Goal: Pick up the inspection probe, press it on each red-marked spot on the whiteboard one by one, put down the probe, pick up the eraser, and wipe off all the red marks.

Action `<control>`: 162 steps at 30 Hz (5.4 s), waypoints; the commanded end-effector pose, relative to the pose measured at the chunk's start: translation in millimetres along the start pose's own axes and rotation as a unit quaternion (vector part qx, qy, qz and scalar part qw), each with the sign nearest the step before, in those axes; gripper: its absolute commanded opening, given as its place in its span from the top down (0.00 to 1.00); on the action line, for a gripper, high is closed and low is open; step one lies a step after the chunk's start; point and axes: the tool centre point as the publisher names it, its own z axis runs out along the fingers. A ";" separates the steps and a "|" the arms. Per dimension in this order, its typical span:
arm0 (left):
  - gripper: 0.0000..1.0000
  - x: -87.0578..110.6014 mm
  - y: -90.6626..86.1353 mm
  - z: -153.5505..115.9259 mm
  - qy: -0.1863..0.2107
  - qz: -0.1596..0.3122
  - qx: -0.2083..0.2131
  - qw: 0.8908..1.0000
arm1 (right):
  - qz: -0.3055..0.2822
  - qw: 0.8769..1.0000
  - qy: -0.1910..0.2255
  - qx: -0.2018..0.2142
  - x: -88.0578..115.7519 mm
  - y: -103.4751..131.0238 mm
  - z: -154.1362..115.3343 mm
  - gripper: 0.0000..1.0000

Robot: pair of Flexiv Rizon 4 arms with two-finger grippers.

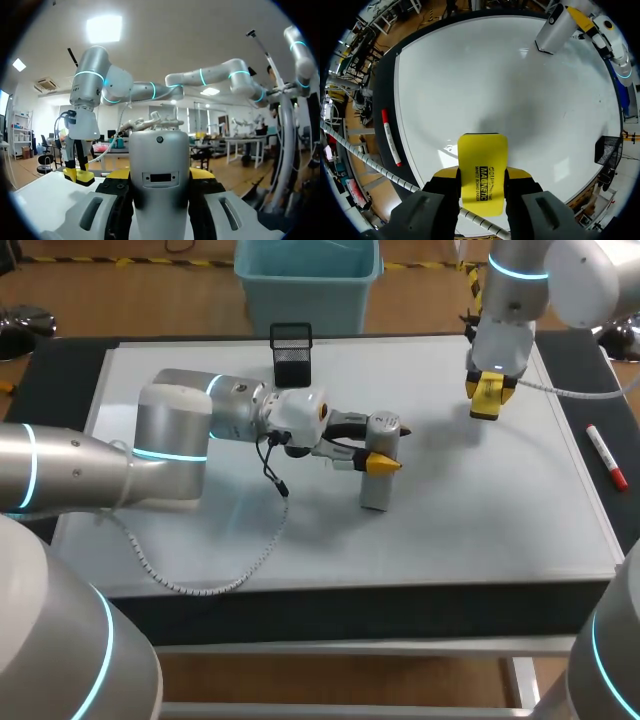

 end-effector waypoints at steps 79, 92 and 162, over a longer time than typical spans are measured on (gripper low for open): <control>1.00 -35.7 -86.7 -313.7 -0.273 0.040 0.004 0.961 | -0.001 1.000 0.001 0.000 0.6 -0.8 -0.8 1.00; 1.00 -35.7 -86.7 -313.7 -0.273 0.040 0.004 0.961 | -0.001 1.000 0.001 0.000 0.6 -0.8 -0.8 1.00; 1.00 -35.7 -86.7 -313.7 -0.273 0.040 0.004 0.961 | -0.133 0.990 -0.034 0.027 -178.1 261.7 35.1 1.00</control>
